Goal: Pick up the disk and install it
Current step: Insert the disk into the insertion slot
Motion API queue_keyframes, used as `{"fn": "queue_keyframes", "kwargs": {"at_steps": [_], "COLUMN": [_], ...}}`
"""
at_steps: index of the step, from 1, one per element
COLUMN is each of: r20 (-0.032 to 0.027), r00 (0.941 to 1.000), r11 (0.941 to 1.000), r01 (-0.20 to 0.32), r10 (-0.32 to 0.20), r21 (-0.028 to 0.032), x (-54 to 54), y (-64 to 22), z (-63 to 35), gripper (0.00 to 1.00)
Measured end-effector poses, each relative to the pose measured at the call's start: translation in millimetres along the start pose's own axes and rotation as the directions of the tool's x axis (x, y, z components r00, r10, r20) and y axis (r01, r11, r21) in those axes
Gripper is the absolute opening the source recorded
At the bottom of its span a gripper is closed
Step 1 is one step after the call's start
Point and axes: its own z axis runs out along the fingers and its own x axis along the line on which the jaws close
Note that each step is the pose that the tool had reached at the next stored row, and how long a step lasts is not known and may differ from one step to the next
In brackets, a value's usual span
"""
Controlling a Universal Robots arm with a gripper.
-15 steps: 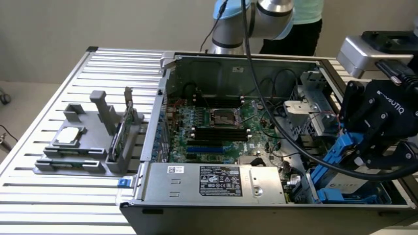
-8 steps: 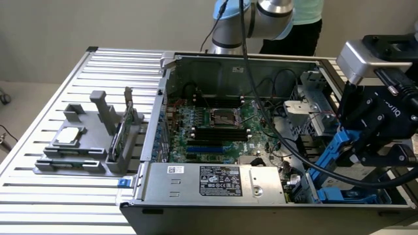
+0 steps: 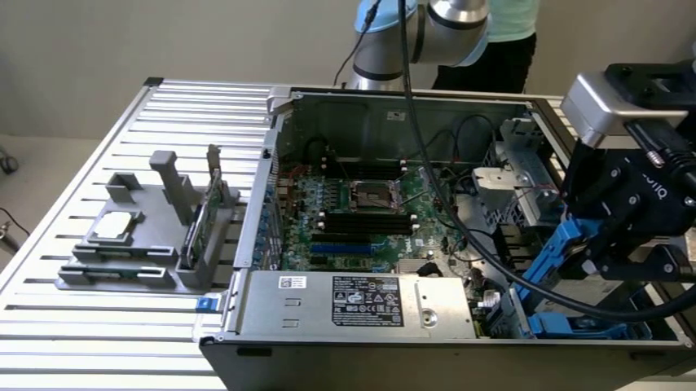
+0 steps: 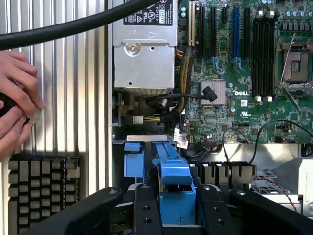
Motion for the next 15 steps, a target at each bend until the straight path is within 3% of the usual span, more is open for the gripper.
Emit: {"fn": "queue_keyframes", "kwargs": {"at_steps": [15], "r20": [-0.0001], "r00": [1.0], "r11": [0.9999], "r01": [0.0], "r10": [0.0], "r21": [-0.0107], "x": [2.0], "y": [-0.6], "z": [9.9], "gripper": [0.33]}}
